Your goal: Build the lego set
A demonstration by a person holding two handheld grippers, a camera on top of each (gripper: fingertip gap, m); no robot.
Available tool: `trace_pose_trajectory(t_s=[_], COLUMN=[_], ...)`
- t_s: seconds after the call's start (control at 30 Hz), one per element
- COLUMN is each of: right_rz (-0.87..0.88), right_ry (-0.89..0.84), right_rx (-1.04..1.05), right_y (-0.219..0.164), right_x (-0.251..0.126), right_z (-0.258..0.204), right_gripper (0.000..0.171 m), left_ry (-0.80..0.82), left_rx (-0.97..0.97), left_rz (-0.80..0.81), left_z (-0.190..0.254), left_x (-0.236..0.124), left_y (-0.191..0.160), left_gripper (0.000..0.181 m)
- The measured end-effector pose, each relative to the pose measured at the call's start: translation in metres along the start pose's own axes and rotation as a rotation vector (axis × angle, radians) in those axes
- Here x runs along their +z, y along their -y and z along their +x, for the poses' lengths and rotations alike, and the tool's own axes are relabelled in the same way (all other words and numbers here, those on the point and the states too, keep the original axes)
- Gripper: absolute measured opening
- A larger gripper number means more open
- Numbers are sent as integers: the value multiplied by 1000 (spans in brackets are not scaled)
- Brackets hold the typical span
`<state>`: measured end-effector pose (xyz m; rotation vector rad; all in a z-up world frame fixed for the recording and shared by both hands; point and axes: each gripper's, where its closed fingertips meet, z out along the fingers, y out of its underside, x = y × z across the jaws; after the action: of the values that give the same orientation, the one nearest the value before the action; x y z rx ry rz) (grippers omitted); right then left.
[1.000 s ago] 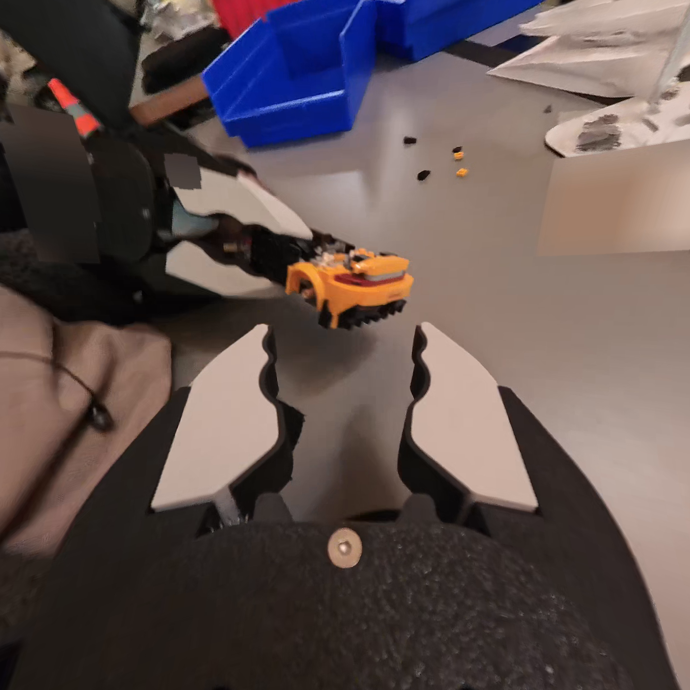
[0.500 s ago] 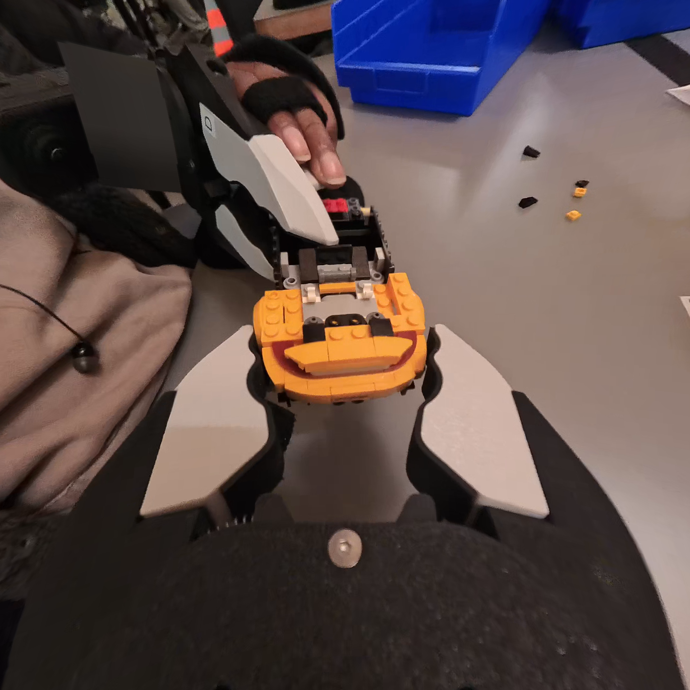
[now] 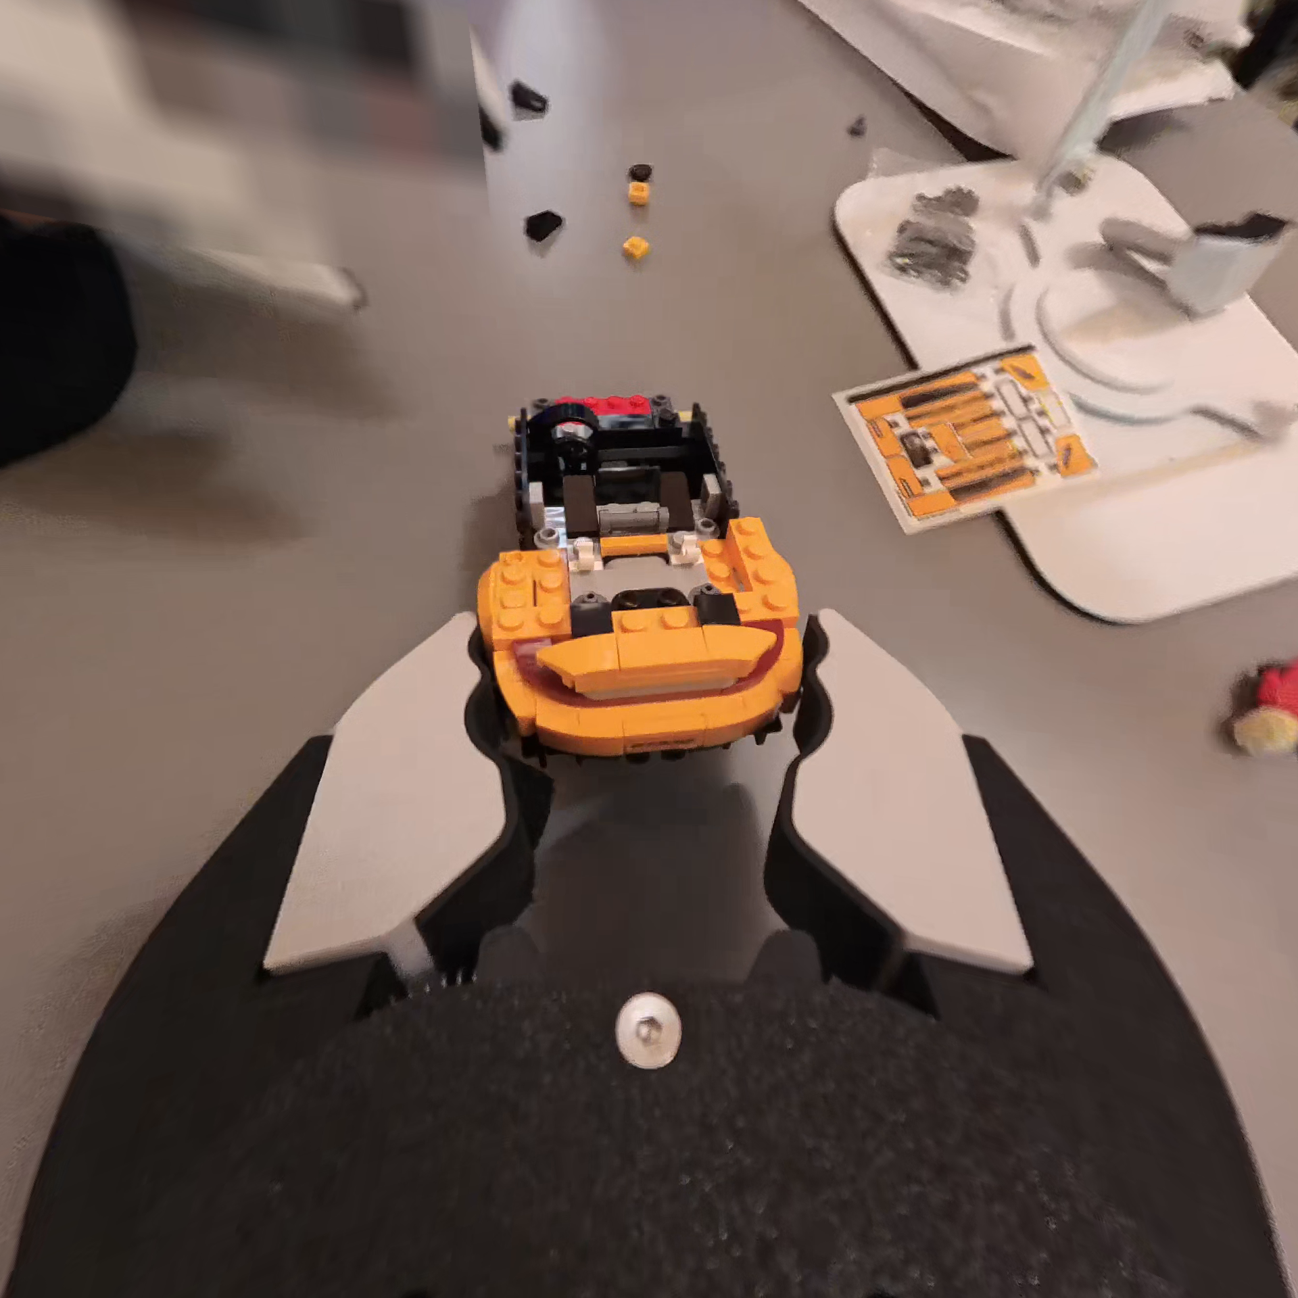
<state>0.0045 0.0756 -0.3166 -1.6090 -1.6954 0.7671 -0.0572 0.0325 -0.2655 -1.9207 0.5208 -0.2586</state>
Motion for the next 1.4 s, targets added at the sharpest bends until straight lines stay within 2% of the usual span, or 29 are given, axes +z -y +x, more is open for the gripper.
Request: trace_pose_trajectory(t_s=[0.13, 0.2, 0.33, 0.4, 0.47, 0.5, 0.57, 0.6, 0.7, 0.83, 0.9, 1.0, 1.1, 1.23, 1.4], right_rz=[-10, -51, -121, -162, -189, -209, -235, -221, -44, 259, 339, 379, 361, 318, 307], right_ry=[158, 208, 315, 341, 347, 342, 333, 321, 244, -67, -200, -314, -366, -405, -425], right_rx=[-121, -192, -285, -316, -333, -316, -267, -243, -125, 71, 175, 264, 274, 256, 269], right_y=[-5, -14, -21, -20, -19, -20, -23, -22, -2, 34, 41, 41, 33, 19, 9], right_x=[9, 10, 12, 14, 16, 16, 15, 12, -6, -41, -58, -70, -66, -57, -57], right_z=[-22, -25, -27, -26, -24, -22, -17, -15, -9, 22, 36, 48, 49, 51, 61], right_gripper=[83, 83, 83, 83, 84, 87, 91, 92, 89, 80, 74, 64, 53, 40, 34], left_ry=[-18, -99, -272, -344, -387, -394, -402, -389, -312, -160, -129, -99, -110, -258, -382], left_rx=[-62, -22, 82, 119, 153, 173, 180, 180, 174, 84, 37, 15, 61, 146, 159], left_rz=[3, -20, -105, -181, -266, -303, -329, -333, -360, -407, -413, -406, -358, -317, -329], left_z=[-16, -9, 10, 19, 25, 26, 29, 28, 28, 25, 23, 16, 8, 7, -3], left_x=[2, 3, 10, 17, 22, 25, 26, 26, 25, 32, 37, 44, 49, 47, 45], left_y=[-13, -22, -41, -53, -65, -70, -73, -72, -72, -70, -69, -66, -63, -63, -66], left_gripper=[48, 52, 69, 83, 90, 89, 67, 58, 57, 57, 57, 57, 56, 56, 56])
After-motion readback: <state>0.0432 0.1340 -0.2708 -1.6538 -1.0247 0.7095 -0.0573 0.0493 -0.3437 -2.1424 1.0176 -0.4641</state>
